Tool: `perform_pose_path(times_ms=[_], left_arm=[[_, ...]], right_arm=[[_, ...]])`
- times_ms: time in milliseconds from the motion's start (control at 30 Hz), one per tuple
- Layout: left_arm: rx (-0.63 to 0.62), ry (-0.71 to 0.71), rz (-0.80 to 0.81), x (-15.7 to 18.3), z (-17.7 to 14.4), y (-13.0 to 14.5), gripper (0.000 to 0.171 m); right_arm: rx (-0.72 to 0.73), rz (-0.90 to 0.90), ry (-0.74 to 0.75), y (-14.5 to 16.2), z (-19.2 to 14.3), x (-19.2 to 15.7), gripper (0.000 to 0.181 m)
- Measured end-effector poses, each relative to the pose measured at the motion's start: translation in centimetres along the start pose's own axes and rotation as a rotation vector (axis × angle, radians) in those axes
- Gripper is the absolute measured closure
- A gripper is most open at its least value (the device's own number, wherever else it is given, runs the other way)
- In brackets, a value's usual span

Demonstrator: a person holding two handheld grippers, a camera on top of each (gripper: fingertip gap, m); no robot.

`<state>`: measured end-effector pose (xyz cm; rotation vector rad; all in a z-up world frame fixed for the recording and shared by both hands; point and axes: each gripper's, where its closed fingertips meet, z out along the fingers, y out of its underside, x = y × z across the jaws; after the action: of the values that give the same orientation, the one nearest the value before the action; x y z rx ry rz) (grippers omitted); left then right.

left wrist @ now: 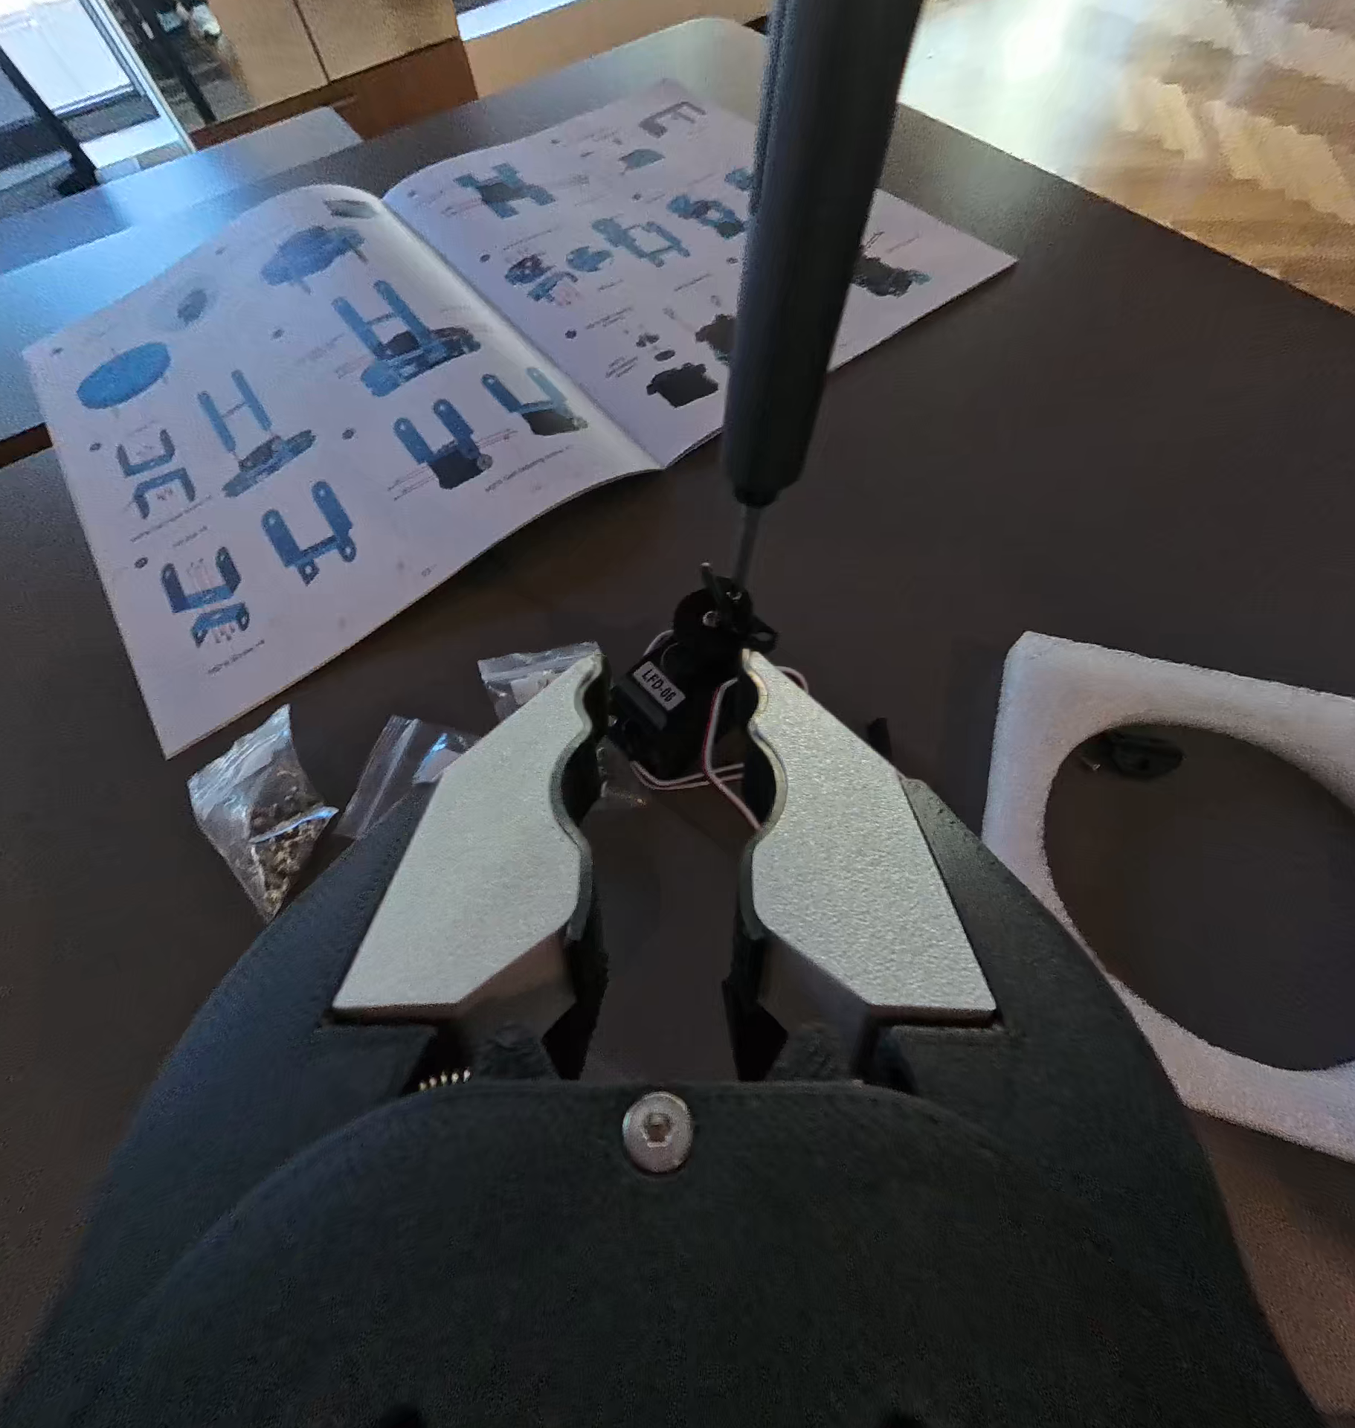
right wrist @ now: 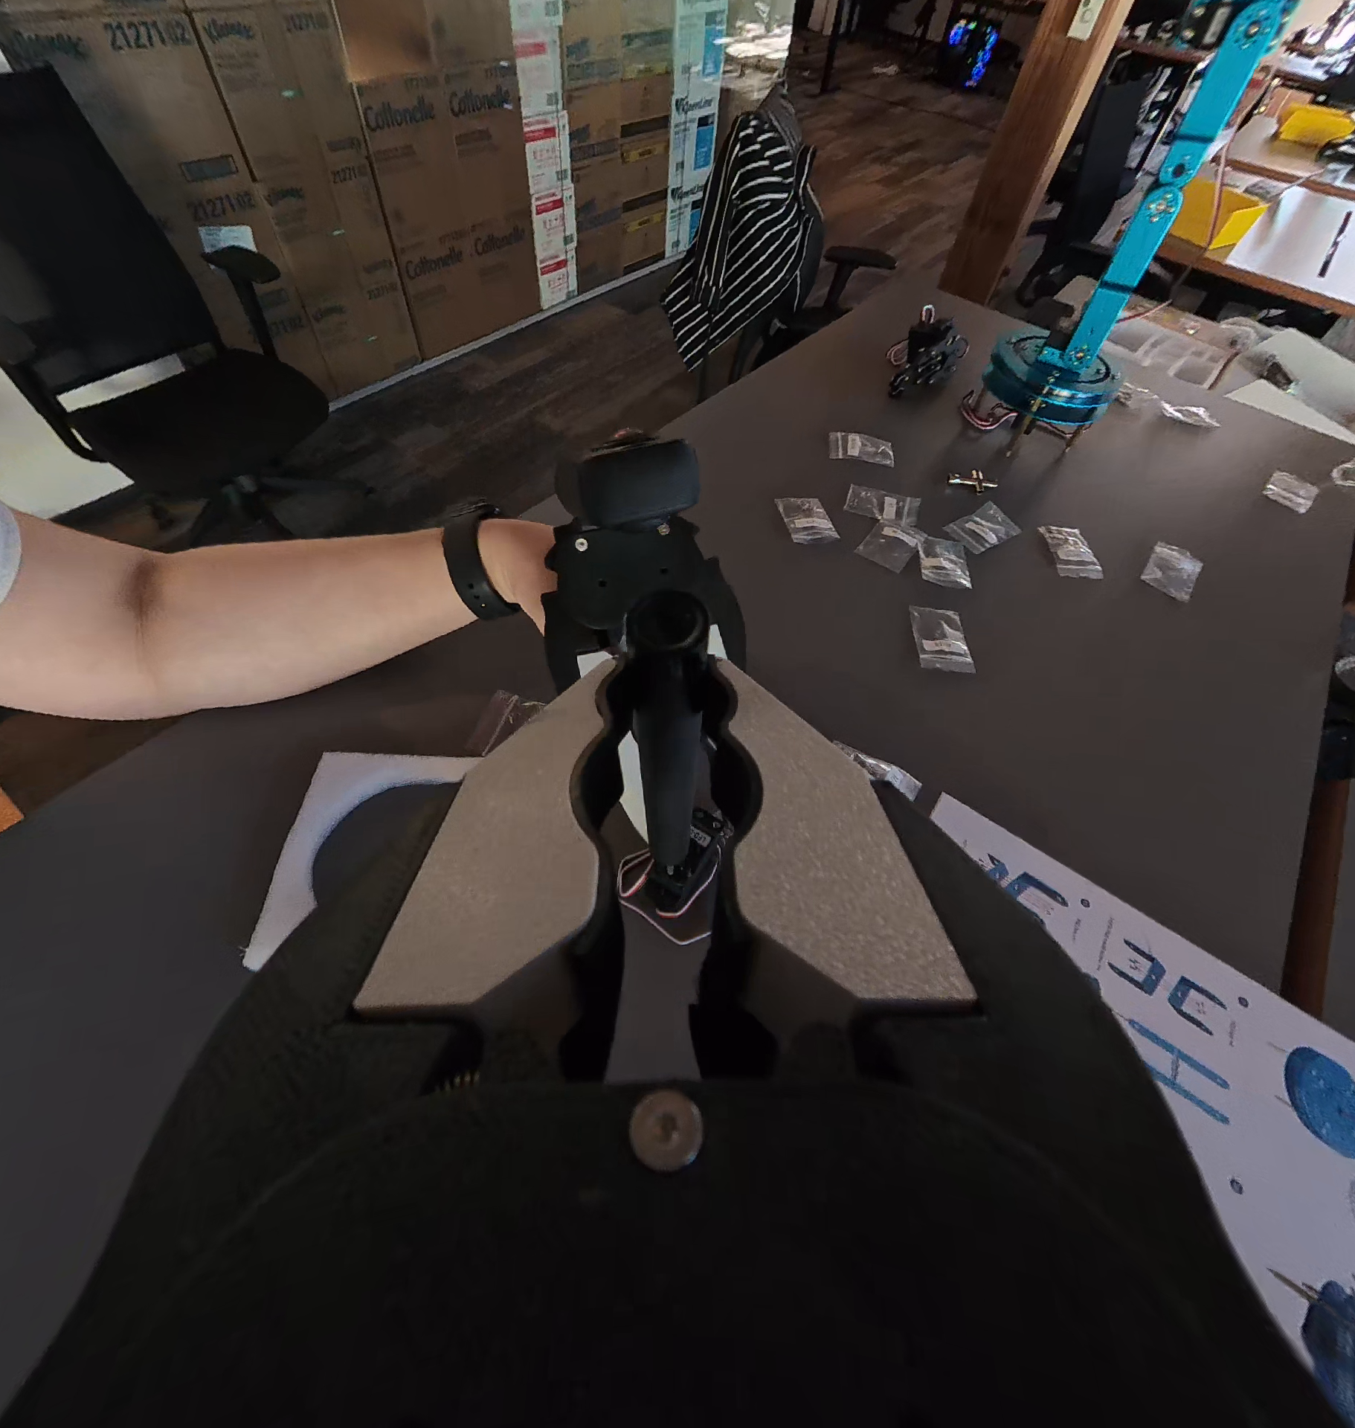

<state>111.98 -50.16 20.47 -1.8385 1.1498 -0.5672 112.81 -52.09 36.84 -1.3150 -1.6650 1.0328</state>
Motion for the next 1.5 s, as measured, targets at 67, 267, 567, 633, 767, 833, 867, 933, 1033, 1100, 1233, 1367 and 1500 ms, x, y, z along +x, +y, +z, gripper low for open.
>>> perform_pose_path(times_ms=[67,267,567,633,767,833,867,933,1033,1100,1233,1367,1500], left_arm=[[0.018,0.029,0.012,0.5,0.3,-0.3,0.142],[0.065,0.081,0.019,1.5,0.8,-1.3,0.148],[0.075,0.066,0.015,1.2,1.2,-1.1,0.152],[0.077,0.063,0.007,1.2,1.2,-1.1,0.152],[0.090,0.061,-0.018,1.1,1.3,-1.1,0.152],[0.091,0.049,-0.021,1.1,1.4,-1.2,0.152],[0.089,0.041,-0.025,1.1,1.5,-1.2,0.152],[0.082,0.020,-0.036,1.0,1.6,-1.3,0.152],[0.082,-0.028,-0.052,1.1,1.8,-1.4,0.152],[0.074,-0.070,-0.055,1.1,1.7,-1.4,0.152],[0.073,-0.161,-0.084,1.2,1.8,-1.5,0.152],[0.066,-0.248,-0.126,1.2,1.9,-1.6,0.152],[0.063,-0.353,-0.170,1.0,2.0,-1.6,0.152]], right_arm=[[-0.022,-0.007,-0.003,-0.2,0.4,0.1,0.166],[-0.012,0.027,-0.012,-0.4,0.9,0.4,0.166],[-0.005,0.049,0.014,-0.2,0.6,1.0,0.165],[0.000,0.051,0.037,-0.1,0.6,1.0,0.165],[0.008,0.068,0.120,-0.1,0.4,1.2,0.166],[0.013,0.090,0.179,0.0,0.2,1.6,0.165],[0.021,0.107,0.203,0.1,0.1,1.8,0.165],[0.034,0.141,0.252,0.2,-0.1,2.2,0.165],[0.050,0.165,0.303,0.2,-0.2,2.2,0.165],[0.054,0.165,0.340,0.2,-0.3,2.1,0.165],[0.054,0.151,0.408,0.2,-0.3,1.8,0.165],[0.068,0.155,0.477,0.2,-0.5,1.8,0.165],[0.090,0.171,0.544,0.3,-0.9,1.8,0.165]])
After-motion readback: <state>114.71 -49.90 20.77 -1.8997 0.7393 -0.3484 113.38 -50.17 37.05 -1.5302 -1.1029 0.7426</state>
